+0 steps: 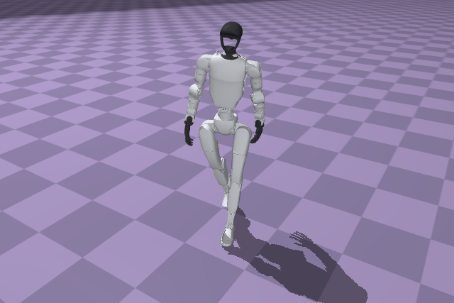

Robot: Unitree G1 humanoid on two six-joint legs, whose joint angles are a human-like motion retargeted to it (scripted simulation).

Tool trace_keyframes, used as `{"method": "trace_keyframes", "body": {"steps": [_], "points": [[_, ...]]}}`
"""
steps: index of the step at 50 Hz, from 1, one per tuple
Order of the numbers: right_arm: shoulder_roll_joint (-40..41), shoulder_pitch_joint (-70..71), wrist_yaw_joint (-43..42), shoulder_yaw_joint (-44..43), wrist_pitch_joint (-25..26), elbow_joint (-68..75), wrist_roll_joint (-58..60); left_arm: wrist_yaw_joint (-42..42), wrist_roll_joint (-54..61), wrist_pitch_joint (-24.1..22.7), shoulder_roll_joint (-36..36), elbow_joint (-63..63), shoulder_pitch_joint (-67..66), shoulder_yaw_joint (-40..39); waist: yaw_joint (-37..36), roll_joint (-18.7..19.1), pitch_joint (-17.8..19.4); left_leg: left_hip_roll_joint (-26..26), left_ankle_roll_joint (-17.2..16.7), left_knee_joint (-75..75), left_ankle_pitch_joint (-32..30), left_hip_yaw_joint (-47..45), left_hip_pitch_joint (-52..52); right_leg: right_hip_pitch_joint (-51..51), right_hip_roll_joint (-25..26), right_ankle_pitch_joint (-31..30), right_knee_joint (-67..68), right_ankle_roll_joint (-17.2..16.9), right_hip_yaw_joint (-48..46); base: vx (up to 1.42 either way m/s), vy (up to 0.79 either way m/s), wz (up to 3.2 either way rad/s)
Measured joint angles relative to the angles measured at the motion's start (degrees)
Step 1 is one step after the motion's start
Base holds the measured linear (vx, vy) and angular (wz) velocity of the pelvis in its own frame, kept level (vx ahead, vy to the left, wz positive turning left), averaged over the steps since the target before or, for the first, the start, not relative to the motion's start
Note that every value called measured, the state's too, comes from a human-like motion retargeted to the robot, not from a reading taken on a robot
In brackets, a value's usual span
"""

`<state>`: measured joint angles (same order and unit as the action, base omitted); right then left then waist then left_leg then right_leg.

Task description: Walk run

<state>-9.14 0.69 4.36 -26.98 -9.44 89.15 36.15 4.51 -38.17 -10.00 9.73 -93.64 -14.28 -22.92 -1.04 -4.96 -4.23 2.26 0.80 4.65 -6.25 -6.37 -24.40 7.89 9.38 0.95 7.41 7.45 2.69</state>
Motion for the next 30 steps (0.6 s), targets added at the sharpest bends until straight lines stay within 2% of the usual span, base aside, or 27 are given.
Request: {"method": "trace_keyframes", "body": {"steps": [2, 3, 6, 7, 8, 10, 13, 15, 17, 20, 22, 27, 28, 30], "points": [[0.9, -3.13, -0.48, 1.58, 0.87, 1.94, 1.52, 0.48, 1.7, -0.48, 0.16, 0.95, 0.04, -0.87, 0.42, -1.35, -1.66, 1.96, 2.62, 1.59, 1.12, 4.0, 0.83, -0.38, -1.46, -7.68, 4.07, -4.8, -0.45, 0.92, -0.07, -0.83], [1.42, -4.53, -0.98, 2.68, 1.19, 2.96, 2.15, 1.1, 3.0, -0.58, 0.47, 0.94, 0.44, -1.37, 0.98, -1.94, -2.12, 1.94, 2.81, 2.88, 1.89, 4.34, 0.78, -1.02, -1.56, -12.64, 7.18, -8.07, 0.73, 0.93, -0.08, -0.47], [2.66, -7.6, -1.68, 5.26, 1.03, 6.15, 2.36, 3.29, 7.72, -0.22, 2.76, -0.32, 3.75, -0.65, 4.65, 0.23, -2.89, -1.36, 3.53, 3.09, 4.75, 0.78, 4.26, -6.41, 2.7, -23.63, 19.87, -18.41, 0.99, 0.83, -0.16, 0.05], [2.92, -8.33, -1.14, 5.83, 0.79, 7.03, 2.38, 3.61, 9.06, 0.02, 3.57, -0.74, 5.11, 0.01, 5.46, 1.26, -3.12, -2.57, 3.46, 2.55, 5.79, 0.22, 5.77, -8.61, 3.68, -26.14, 23.93, -20.92, -0.63, 0.7, -0.27, -0.28], [3.19, -8.81, 0.0, 6.28, 0.61, 7.66, 2.6, 3.64, 10.18, 0.37, 4.35, -1.1, 6.69, 0.6, 5.49, 1.8, -3.3, -3.38, 3.02, 2.35, 6.9, 1.02, 6.75, -10.83, 3.6, -28.53, 27.32, -21.94, -2.65, 0.61, -0.24, -0.78], [3.56, -10.13, 2.42, 6.55, 1.01, 7.76, 3.7, 3.26, 11.89, 1.08, 5.39, -1.54, 9.89, 2.25, 4.67, 2.6, -3.13, -4.14, 3.01, 1.85, 8.66, -0.39, 9.1, -14.86, 1.93, -23.95, 33.09, -20.19, -4.09, 0.58, -0.12, -1.08], [3.96, -11.86, 2.82, 5.83, 1.39, 7.24, 4.82, 2.03, 11.61, 1.09, 5.97, -0.35, 14.3, 4.64, 7.64, 4.88, -1.84, -5.45, 2.56, 0.12, 9.94, -2.61, 13.4, -20.48, -1.4, -15.72, 35.47, -13.45, -9.42, 0.51, -0.06, -0.01], [3.91, -12.74, 1.95, 5.37, 1.22, 7.04, 4.59, 1.77, 10.91, 0.3, 5.96, 1.76, 16.38, 6.55, 10.82, 6.56, -1.15, -5.62, 2.27, -0.67, 10.95, -1.54, 15.67, -23.73, -3.89, -11.06, 33.55, -10.52, -12.59, 0.55, -0.08, 0.56], [3.82, -13.03, 1.41, 4.79, 1.56, 6.92, 4.11, 2.13, 10.12, -0.76, 6.0, 4.59, 17.94, 8.05, 13.06, 7.07, -0.69, -4.94, 2.15, -1.28, 12.08, -1.66, 17.82, -25.56, -7.48, -8.12, 27.58, -9.49, -15.62, 0.56, -0.12, 0.1], [3.9, -12.59, 1.41, 3.23, 2.26, 6.78, 2.95, 2.7, 8.29, -2.47, 6.22, 8.62, 19.91, 9.11, 15.11, 6.56, 0.04, -2.97, 2.02, -1.79, 14.17, -3.29, 21.38, -26.62, -12.72, -8.77, 15.16, -7.62, -20.71, 0.45, -0.11, -0.28], [4.24, -12.07, 1.39, 2.22, 2.12, 6.71, 1.41, 2.55, 7.17, -3.27, 6.47, 10.31, 20.96, 9.48, 15.66, 6.01, 0.36, -1.83, 1.54, -2.03, 15.62, -4.69, 23.98, -27.3, -15.11, -7.32, 7.26, -7.8, -23.27, 0.49, -0.16, -0.45], [5.43, -11.23, 0.6, 1.34, 0.65, 5.82, -1.76, 1.72, 5.63, -4.29, 6.9, 10.83, 21.68, 10.0, 15.2, 6.86, -0.66, -2.09, -0.8, -2.47, 18.6, -9.16, 28.91, -31.0, -13.06, -4.63, -8.29, -5.31, -26.17, 0.61, -0.26, -0.72], [5.61, -11.04, 0.51, 1.35, 0.5, 5.7, -1.99, 1.64, 5.46, -4.32, 6.91, 10.36, 21.45, 10.11, 15.34, 7.15, -0.97, -2.34, -1.28, -2.24, 18.99, -9.8, 29.54, -31.01, -12.99, -4.58, -9.8, -5.11, -28.64, 0.66, -0.34, -0.57], [5.8, -10.52, 0.5, 1.24, 0.51, 5.46, -2.02, 1.62, 5.21, -4.24, 6.81, 8.81, 20.92, 10.45, 16.15, 7.77, -1.48, -2.92, -2.51, -1.46, 19.27, -10.25, 30.53, -30.7, -12.91, -6.07, -9.56, -2.56, -32.15, 0.61, -0.31, -0.13]]}}
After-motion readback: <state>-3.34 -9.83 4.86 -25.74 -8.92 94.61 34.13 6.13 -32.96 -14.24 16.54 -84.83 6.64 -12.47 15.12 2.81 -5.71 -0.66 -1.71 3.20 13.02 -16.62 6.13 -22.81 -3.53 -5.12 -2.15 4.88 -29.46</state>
